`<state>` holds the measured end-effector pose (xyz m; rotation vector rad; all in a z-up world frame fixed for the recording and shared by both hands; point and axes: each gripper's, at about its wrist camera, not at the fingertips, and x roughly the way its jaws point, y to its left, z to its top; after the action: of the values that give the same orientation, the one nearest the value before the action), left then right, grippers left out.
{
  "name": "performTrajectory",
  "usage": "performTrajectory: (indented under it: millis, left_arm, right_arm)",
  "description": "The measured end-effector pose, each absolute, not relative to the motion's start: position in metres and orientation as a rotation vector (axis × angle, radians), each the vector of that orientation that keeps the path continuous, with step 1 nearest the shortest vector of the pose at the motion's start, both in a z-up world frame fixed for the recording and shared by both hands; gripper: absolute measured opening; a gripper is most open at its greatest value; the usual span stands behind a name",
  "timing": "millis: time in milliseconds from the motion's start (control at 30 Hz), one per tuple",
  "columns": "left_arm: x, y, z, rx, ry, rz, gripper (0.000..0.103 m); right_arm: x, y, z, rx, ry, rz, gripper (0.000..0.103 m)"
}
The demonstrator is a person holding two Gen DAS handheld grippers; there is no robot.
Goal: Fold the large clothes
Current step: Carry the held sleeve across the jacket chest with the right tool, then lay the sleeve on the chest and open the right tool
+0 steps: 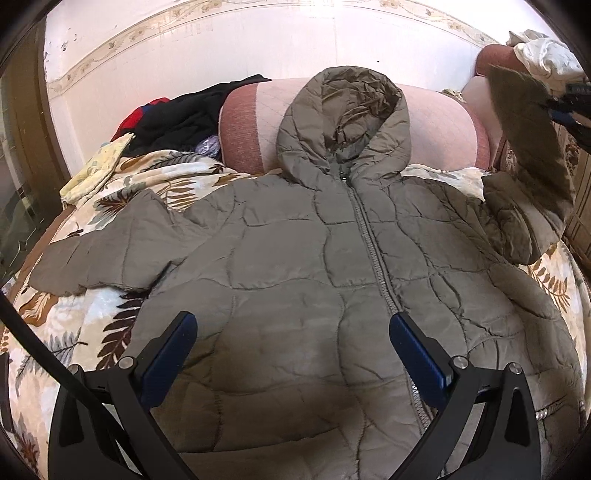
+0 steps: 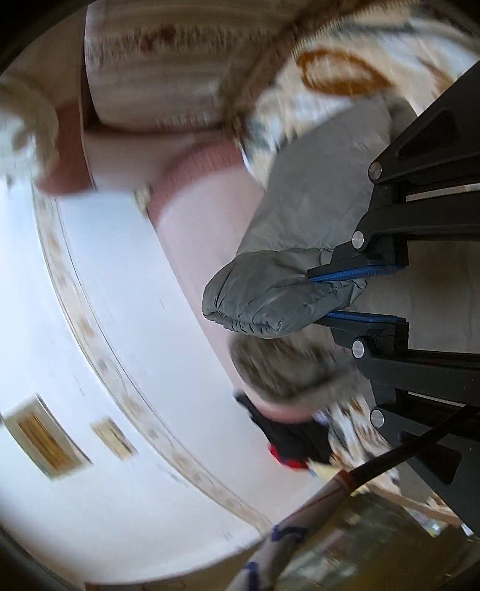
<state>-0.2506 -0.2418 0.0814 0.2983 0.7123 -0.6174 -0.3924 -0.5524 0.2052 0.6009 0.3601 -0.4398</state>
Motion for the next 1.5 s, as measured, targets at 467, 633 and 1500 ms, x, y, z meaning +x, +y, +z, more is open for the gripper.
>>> performTrajectory:
  millis: [467,633,1500]
  left_arm:
    - [-0.233,-0.221,0.075,0.284,0.745,-0.558,0.103]
    - [-0.232,-0.220,0.074,0.287,0.748,-0.550,0.103]
    - [-0.208,-0.220,0.056,0.244,0.871,-0.530,0.103]
  right_arm:
    - [-0.282,-0.439,0.151,0.619,0.540,-0.061,0.018]
    - [-0.259,-0.421,0.115,0.660,0.637,0.026,0.017]
    - [-0.270,-0.461,0.054,0.527,0.912,-0.344,0.086]
